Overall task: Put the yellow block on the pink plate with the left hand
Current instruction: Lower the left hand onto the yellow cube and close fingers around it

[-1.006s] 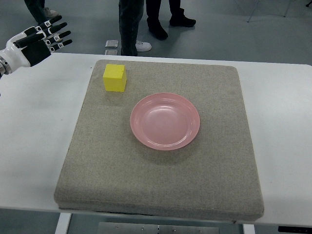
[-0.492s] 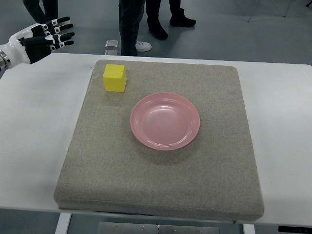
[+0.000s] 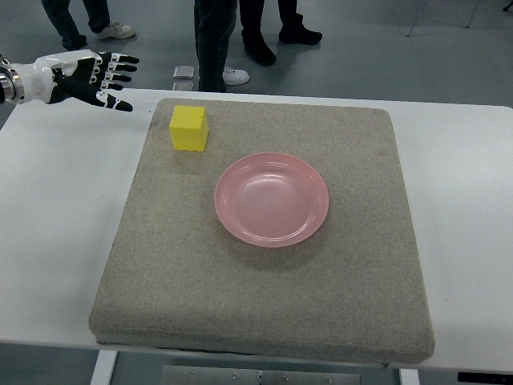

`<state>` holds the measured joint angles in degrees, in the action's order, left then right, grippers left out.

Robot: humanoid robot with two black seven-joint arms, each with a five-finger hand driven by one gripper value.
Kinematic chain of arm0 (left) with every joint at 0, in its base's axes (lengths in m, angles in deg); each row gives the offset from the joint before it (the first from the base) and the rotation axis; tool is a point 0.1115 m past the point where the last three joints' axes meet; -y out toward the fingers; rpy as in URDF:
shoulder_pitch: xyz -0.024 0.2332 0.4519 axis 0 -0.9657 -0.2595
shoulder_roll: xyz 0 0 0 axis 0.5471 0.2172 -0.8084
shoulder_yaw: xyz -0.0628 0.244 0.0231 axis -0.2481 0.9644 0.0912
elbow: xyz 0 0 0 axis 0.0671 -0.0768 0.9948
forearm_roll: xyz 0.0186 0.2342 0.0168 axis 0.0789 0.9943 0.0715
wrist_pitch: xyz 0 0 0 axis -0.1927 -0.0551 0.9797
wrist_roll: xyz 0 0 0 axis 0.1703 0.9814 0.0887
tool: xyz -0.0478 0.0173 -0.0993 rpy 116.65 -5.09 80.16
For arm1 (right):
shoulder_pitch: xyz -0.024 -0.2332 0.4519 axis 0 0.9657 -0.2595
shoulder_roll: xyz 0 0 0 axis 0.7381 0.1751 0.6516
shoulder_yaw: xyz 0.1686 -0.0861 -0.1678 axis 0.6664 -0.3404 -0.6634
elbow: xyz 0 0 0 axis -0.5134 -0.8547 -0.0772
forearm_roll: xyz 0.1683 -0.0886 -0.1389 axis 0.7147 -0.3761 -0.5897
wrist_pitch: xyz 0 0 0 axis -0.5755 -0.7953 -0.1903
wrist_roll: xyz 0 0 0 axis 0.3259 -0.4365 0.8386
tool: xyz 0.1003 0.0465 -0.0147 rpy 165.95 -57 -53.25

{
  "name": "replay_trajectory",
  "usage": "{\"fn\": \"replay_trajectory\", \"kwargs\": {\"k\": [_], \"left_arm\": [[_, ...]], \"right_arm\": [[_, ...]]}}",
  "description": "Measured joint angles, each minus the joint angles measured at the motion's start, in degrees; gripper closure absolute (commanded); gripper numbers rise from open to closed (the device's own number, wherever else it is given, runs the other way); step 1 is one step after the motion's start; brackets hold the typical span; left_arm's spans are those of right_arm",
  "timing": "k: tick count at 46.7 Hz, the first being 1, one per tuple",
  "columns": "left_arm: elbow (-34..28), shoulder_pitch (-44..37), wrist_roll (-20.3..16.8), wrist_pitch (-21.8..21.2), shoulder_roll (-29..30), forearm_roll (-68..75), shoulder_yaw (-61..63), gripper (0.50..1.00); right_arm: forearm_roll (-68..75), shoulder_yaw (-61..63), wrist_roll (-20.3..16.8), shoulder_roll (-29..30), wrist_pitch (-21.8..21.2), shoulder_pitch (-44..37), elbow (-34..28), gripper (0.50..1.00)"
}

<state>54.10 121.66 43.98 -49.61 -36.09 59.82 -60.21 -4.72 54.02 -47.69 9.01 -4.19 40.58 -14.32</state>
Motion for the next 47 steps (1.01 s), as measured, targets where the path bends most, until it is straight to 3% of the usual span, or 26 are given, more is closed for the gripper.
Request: {"fn": "replay_trajectory", "kwargs": {"k": [12,34,47], "left_arm": [[0.1,4.6,0.0,-1.0,-4.3,11.8,2.1,0.506],[-1.1,5.3,0.2,-13.0,-14.8,24.9,9.7,0.506],[-7.7,5.4,0.5,-15.5,-20.9,31.5,9.9,0.506]], "right_arm": [[0.0,0.0,0.0,0.0,0.0,0.0,0.0,0.576],[0.0,0.0,0.0,0.0,0.0,0.0,0.0,0.576],[0.0,0.0,0.0,0.0,0.0,0.0,0.0,0.576]]}}
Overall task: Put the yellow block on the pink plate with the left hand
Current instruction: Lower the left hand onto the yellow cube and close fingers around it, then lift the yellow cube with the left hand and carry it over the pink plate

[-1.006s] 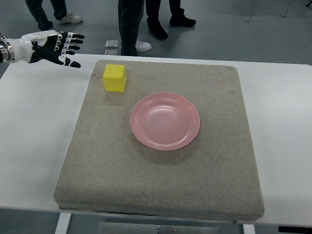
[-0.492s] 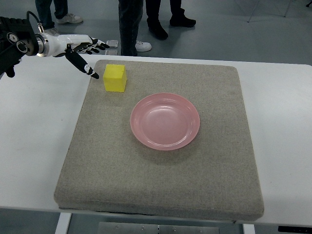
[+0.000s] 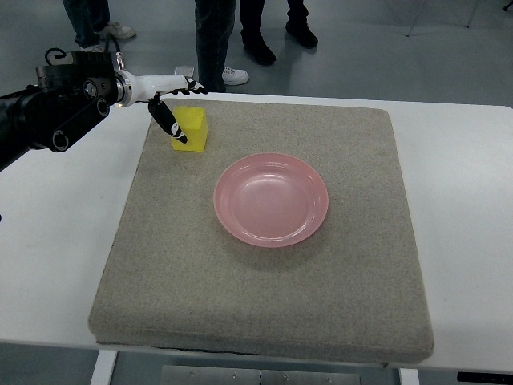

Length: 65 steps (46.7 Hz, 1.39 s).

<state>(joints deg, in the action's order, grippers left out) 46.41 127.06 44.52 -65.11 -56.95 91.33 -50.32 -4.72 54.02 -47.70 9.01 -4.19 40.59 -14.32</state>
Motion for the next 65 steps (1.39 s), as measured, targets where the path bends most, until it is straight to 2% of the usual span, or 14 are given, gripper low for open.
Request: {"fn": "replay_trajectory", "kwargs": {"k": [14,19,22,24,28,32,35,37,41,48,52,57,65], "left_arm": [[-0.1,-0.1,0.0,-0.2,-0.5,1.2,3.5,0.506],[-0.1,-0.1,0.0,-0.4,-0.8,1.0,4.2,0.523],[-0.1,-0.1,0.0,-0.6,-0.9,1.0,4.3,0.589],[-0.1,-0.1,0.0,-0.9,-0.9,1.0,4.3,0.666],[0.1,-0.1,-0.1,-1.5,-1.0,1.0,4.4,0.784],[0.3,-0.1,-0.1,-1.6,-1.0,1.1,4.7,0.878],[0.3,-0.1,-0.1,-1.6,-1.0,1.2,4.7,0.911],[0.4,-0.1,-0.1,-1.6,-1.0,1.2,4.8,0.958],[0.4,0.8,-0.2,-1.6,-0.9,1.2,4.8,1.0],[1.2,3.0,-0.3,-1.5,0.1,1.1,4.8,1.0],[4.5,4.6,-0.4,-1.0,2.4,0.9,4.7,1.0],[14.6,6.4,-0.6,-0.8,9.3,0.7,4.5,1.0],[29.0,6.7,-1.7,-0.7,16.9,0.5,4.4,1.0]], "right_arm": [[0.0,0.0,0.0,0.0,0.0,0.0,0.0,0.576],[0.0,0.0,0.0,0.0,0.0,0.0,0.0,0.576],[0.0,0.0,0.0,0.0,0.0,0.0,0.0,0.576],[0.0,0.0,0.0,0.0,0.0,0.0,0.0,0.576],[0.0,0.0,0.0,0.0,0.0,0.0,0.0,0.576],[0.0,0.0,0.0,0.0,0.0,0.0,0.0,0.576],[0.0,0.0,0.0,0.0,0.0,0.0,0.0,0.576],[0.0,0.0,0.0,0.0,0.0,0.0,0.0,0.576],[0.0,0.0,0.0,0.0,0.0,0.0,0.0,0.576],[0.0,0.0,0.0,0.0,0.0,0.0,0.0,0.576],[0.0,0.0,0.0,0.0,0.0,0.0,0.0,0.576],[0.0,0.0,0.0,0.0,0.0,0.0,0.0,0.576],[0.0,0.0,0.0,0.0,0.0,0.0,0.0,0.576]]}}
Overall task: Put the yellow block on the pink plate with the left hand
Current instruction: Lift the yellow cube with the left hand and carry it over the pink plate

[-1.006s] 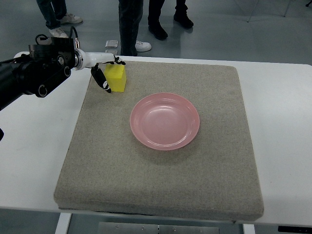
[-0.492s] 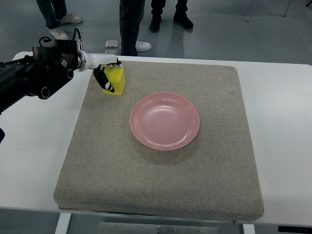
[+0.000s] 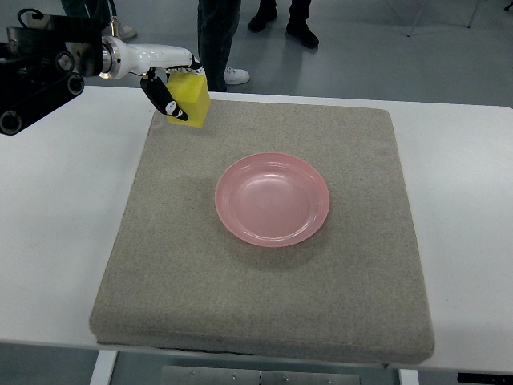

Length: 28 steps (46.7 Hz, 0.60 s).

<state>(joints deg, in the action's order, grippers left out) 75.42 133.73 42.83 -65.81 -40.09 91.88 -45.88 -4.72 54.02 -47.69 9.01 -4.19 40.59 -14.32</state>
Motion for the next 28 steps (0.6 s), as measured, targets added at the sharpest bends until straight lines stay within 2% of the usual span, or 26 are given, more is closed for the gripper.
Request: {"fn": "replay_trajectory", "kwargs": {"k": [8,15,20,28], "left_arm": [[12.5,-0.4,-2.4,0.0,6.0,-0.1,0.0,1.0],[20.3,-1.5,-3.5,0.0,8.0,-0.1,0.1,1.0],[21.9,-2.8,-3.6,0.0,6.7,0.6,0.3,1.0],[20.4,-4.9,-2.9,-0.8,1.9,7.9,0.9,1.0]], "right_arm": [[0.0,0.0,0.0,0.0,0.0,0.0,0.0,0.576],[0.0,0.0,0.0,0.0,0.0,0.0,0.0,0.576],[0.0,0.0,0.0,0.0,0.0,0.0,0.0,0.576],[0.0,0.0,0.0,0.0,0.0,0.0,0.0,0.576]]}}
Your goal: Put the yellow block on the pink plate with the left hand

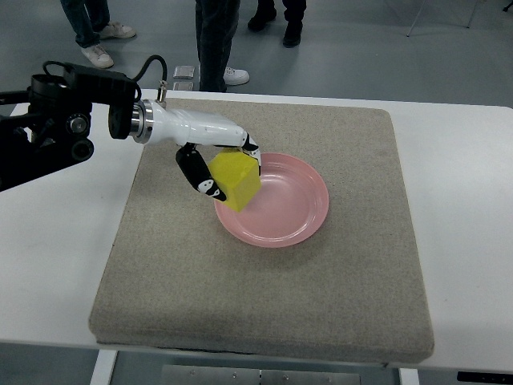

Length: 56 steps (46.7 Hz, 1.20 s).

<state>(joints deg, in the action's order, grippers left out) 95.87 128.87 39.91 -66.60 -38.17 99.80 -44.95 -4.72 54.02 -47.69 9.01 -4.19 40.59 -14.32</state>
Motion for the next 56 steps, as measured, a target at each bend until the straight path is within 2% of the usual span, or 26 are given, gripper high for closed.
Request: {"fn": "replay_trajectory", "kwargs": {"k": [6,19,27,29,32,36,38,39,46,56], "left_arm": [[-2.5,-1.1,0.2,-0.6,-3.1,3.3,0.0,1.0],[-10.6,-3.2,0.6,-6.3,-12.2,3.4,0.0,1.0],[-13.4,-4.0,0.6,-6.9,-14.6,3.7,0.1,1.0],[-13.8,-4.0,0.6,-6.9,-14.8,3.7,0.1,0.941],[-14.1,-4.0,0.6,-6.9,-14.9,3.7,0.1,0.793],[-14.2,-4.1,0.6,-6.9,-14.9,3.6,0.2,0.697],[-14.3,-4.1,0.5,-6.9,-14.9,3.5,0.2,0.598],[-14.3,-4.1,0.5,-6.9,-14.9,3.4,0.2,0.568],[-14.7,-4.0,0.5,-6.8,-15.0,2.5,-0.2,0.508],[-14.7,-3.7,0.5,-5.3,-15.0,-2.2,-0.9,0.501]], "right_arm": [[0.0,0.0,0.0,0.0,0.0,0.0,0.0,0.576],[0.0,0.0,0.0,0.0,0.0,0.0,0.0,0.576],[0.0,0.0,0.0,0.0,0.0,0.0,0.0,0.576],[0.0,0.0,0.0,0.0,0.0,0.0,0.0,0.576],[0.0,0.0,0.0,0.0,0.0,0.0,0.0,0.576],[0.0,0.0,0.0,0.0,0.0,0.0,0.0,0.576],[0.0,0.0,0.0,0.0,0.0,0.0,0.0,0.576],[0.0,0.0,0.0,0.0,0.0,0.0,0.0,0.576],[0.0,0.0,0.0,0.0,0.0,0.0,0.0,0.576],[0.0,0.0,0.0,0.0,0.0,0.0,0.0,0.576]]}}
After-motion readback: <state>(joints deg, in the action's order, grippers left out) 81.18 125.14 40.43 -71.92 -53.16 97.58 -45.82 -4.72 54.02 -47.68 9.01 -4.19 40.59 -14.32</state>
